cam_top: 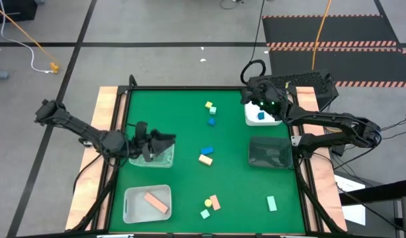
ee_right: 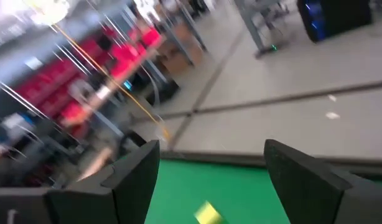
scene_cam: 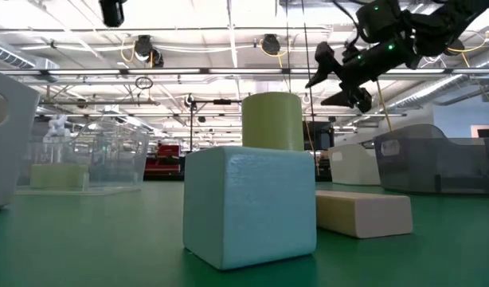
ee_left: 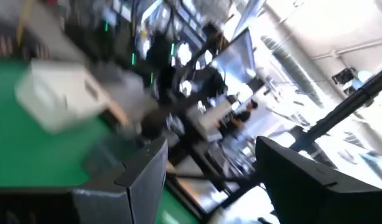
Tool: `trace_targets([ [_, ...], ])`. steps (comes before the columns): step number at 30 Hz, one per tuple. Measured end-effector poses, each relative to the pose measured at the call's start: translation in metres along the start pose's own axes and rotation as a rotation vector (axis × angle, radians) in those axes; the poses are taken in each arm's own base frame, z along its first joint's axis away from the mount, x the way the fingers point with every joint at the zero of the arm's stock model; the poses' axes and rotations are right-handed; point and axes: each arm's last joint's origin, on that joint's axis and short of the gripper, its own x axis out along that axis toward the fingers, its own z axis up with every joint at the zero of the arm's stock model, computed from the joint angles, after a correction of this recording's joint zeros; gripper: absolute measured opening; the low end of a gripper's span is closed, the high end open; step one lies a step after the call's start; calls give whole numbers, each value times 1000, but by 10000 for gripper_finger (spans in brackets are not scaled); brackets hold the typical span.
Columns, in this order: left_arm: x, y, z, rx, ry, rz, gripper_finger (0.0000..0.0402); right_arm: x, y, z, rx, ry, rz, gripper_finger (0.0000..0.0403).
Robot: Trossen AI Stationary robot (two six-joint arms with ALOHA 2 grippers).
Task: Sort & place blocks by color
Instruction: Put the light blue block into the black bin
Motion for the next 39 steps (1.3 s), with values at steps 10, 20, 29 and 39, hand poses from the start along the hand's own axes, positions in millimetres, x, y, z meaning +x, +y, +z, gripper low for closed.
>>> trace_targets([
  [10,12,14,21,236,-118,60,244,-10,4,9,181,-224,215,279],
  [20,20,31,32,349,-113,99,244,-9,19,15,83,-121,406,279],
  [29,27,60,44,355,-43,186,244,0,47,30,-139,89,356,279],
  [39,30,78,58,349,-14,208,244,-1,78,22,-460,212,275,279],
])
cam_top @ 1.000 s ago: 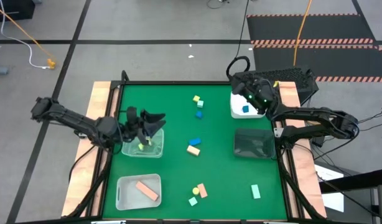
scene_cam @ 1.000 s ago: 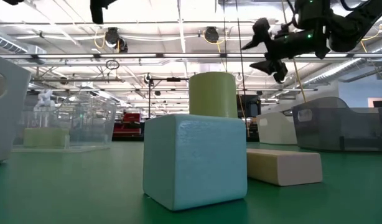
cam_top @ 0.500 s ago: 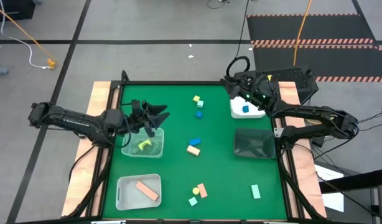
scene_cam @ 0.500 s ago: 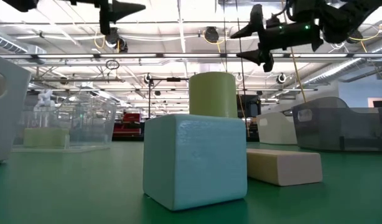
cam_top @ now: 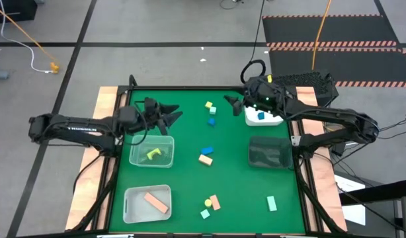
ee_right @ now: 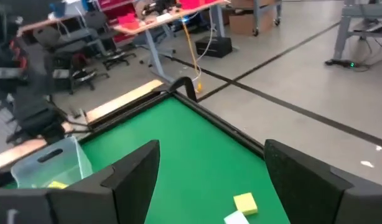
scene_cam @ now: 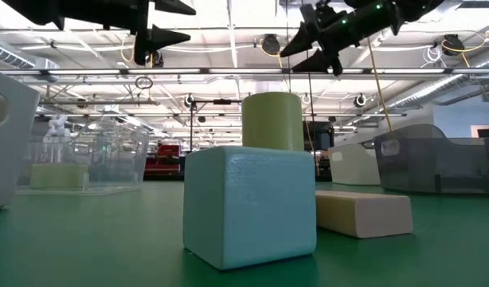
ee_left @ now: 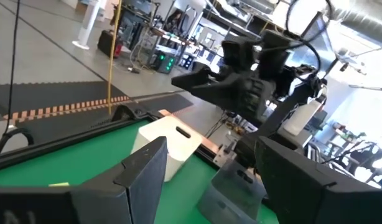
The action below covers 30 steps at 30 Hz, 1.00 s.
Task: Sort & place blocks by color
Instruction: Put the light blue block into the black bin
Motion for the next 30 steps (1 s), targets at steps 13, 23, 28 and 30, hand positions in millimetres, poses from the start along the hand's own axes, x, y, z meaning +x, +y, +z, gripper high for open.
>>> trace_targets([
  [13,3,14,8,-12,1,-9,244,57,26,-46,-14,110,23,279],
  [23,4,19,10,-22,-12,13,243,87,33,-72,-144,191,23,279],
  [28,4,22,12,-54,-24,27,243,109,27,-79,-211,294,-18,279],
  [30,4,23,13,-66,-26,31,243,115,22,-81,-219,350,-46,279],
])
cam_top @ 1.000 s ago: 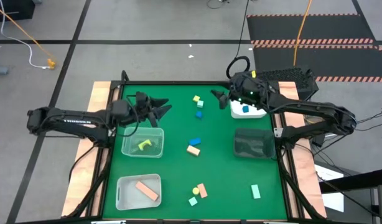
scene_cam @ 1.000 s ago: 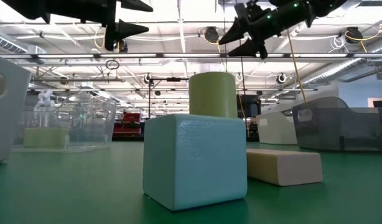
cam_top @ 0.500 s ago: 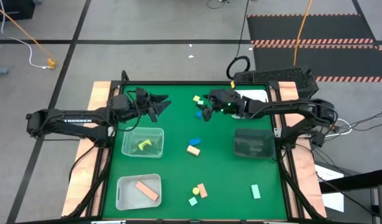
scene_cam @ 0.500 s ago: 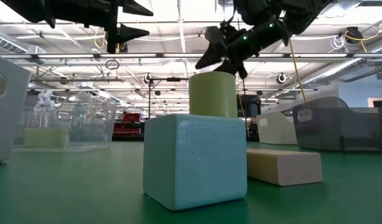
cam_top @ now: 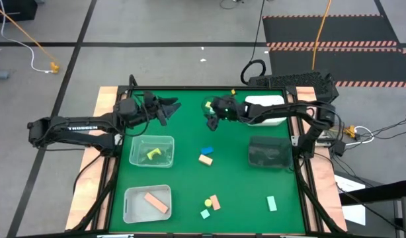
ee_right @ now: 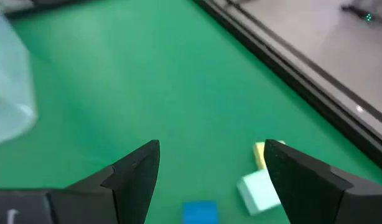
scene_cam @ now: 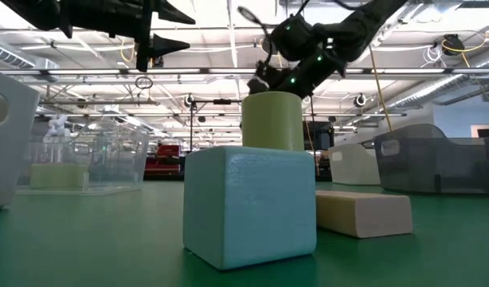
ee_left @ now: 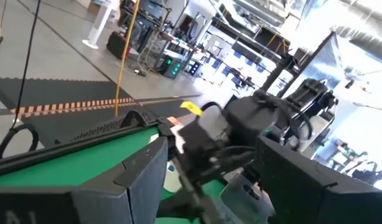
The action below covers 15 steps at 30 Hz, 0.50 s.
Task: Sort & place blocks by color
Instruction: Put the light blue block into the black bin
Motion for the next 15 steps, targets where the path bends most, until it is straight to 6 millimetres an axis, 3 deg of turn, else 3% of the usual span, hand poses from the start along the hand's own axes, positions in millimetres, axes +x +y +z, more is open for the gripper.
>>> trace_targets([
  [7,0,1,1,-7,-5,3,243,13,-27,-1,32,70,-66,279],
  [15,1,5,4,-3,-28,23,243,30,-53,-11,18,116,48,279],
])
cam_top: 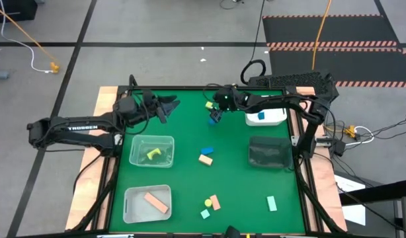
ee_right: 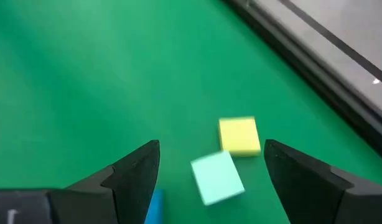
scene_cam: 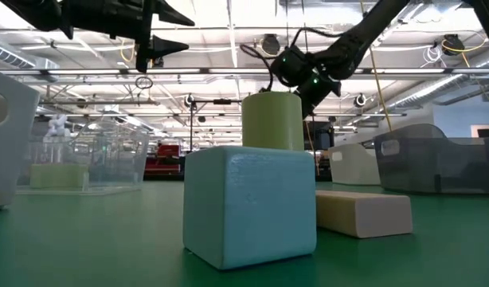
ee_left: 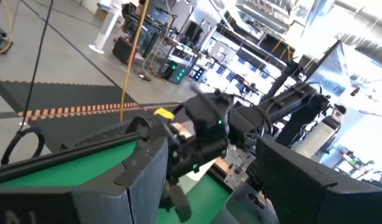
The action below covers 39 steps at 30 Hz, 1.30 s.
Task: Sort & place blocks by color
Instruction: Put the light blue block into the black bin
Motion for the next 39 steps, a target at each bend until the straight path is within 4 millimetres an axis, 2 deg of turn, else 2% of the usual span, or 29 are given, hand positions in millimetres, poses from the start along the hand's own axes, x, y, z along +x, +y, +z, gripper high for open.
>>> trace_targets([
  [7,1,4,4,0,-25,17,243,14,-9,-12,-96,55,-7,279],
  [15,1,8,6,0,-35,32,243,33,-11,-28,-199,107,12,277],
  [20,1,8,6,0,-34,31,243,38,-9,-32,-195,116,17,238],
  [26,1,8,6,-3,-34,31,243,38,-3,-32,-211,113,28,124],
  [27,1,8,6,-2,-34,31,243,37,-2,-32,-212,111,30,115],
  [33,1,8,6,-7,-34,32,243,30,3,-25,-180,90,35,115],
  [39,1,8,5,-8,-28,35,243,3,8,-4,-145,19,41,115],
])
